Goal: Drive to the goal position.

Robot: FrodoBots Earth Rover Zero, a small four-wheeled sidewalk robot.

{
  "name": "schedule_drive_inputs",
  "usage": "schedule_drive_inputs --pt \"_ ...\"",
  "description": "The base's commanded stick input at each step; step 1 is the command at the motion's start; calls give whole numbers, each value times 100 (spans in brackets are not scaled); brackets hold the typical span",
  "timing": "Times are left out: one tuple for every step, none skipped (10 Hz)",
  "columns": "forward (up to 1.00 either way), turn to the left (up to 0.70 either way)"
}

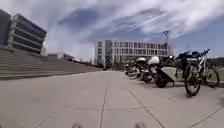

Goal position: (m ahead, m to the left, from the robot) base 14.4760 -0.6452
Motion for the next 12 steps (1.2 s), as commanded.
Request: schedule_drive_inputs --pt "70 0" --pt "70 0" --pt "70 0" --pt "70 0" --pt "70 0" --pt "70 0" --pt "70 0" --pt "70 0" --pt "70 0" --pt "70 0" --pt "70 0" --pt "70 0"
